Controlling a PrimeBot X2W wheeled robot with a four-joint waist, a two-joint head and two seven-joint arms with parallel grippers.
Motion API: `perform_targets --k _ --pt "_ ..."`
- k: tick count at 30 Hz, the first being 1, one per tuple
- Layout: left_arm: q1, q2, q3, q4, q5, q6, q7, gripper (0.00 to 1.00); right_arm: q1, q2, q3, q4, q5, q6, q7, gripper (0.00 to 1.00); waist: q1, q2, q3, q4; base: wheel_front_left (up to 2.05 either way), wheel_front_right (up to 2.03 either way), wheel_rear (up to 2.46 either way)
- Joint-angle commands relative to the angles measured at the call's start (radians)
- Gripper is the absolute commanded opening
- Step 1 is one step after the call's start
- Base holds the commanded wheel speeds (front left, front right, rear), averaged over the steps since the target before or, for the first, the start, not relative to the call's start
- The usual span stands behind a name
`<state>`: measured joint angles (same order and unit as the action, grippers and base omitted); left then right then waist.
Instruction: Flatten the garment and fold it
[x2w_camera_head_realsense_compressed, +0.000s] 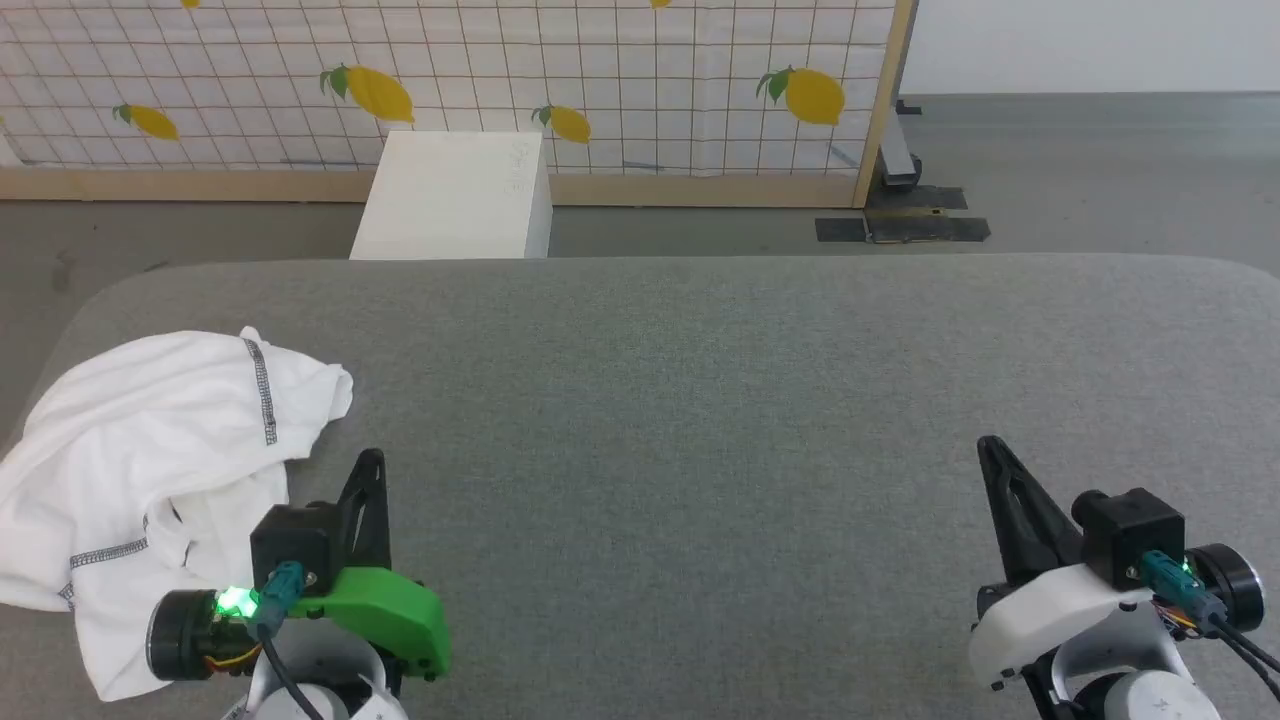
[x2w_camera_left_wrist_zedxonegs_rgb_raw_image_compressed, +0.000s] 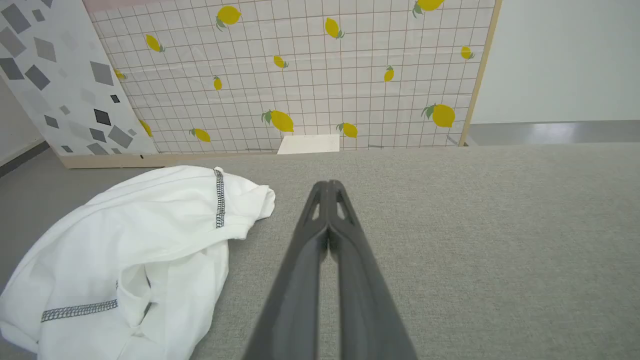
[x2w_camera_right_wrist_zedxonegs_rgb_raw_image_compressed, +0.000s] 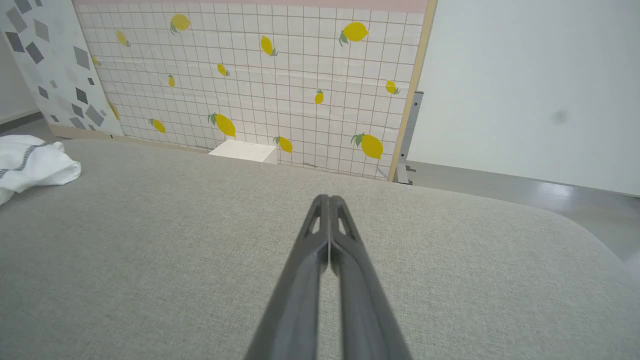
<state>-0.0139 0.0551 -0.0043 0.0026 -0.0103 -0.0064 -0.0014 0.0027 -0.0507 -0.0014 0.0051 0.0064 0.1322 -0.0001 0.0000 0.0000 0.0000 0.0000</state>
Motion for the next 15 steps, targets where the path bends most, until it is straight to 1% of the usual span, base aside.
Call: perform_targets --k 1,15 --pt "0.014 -0.005 0.004 -0.003 0.01 0.006 0.001 0.0 -0.003 0.001 0.001 -0.005 -0.006 -0.002 0.0 0.0 0.0 0.0 0.0 0.0 0.0 0.0 0.0" --pt "0.014 -0.005 0.004 -0.003 0.01 0.006 0.001 0.0 -0.003 0.001 0.001 -0.005 -0.006 -0.002 0.0 0.0 0.0 0.0 0.0 0.0 0.0 0.0 0.0"
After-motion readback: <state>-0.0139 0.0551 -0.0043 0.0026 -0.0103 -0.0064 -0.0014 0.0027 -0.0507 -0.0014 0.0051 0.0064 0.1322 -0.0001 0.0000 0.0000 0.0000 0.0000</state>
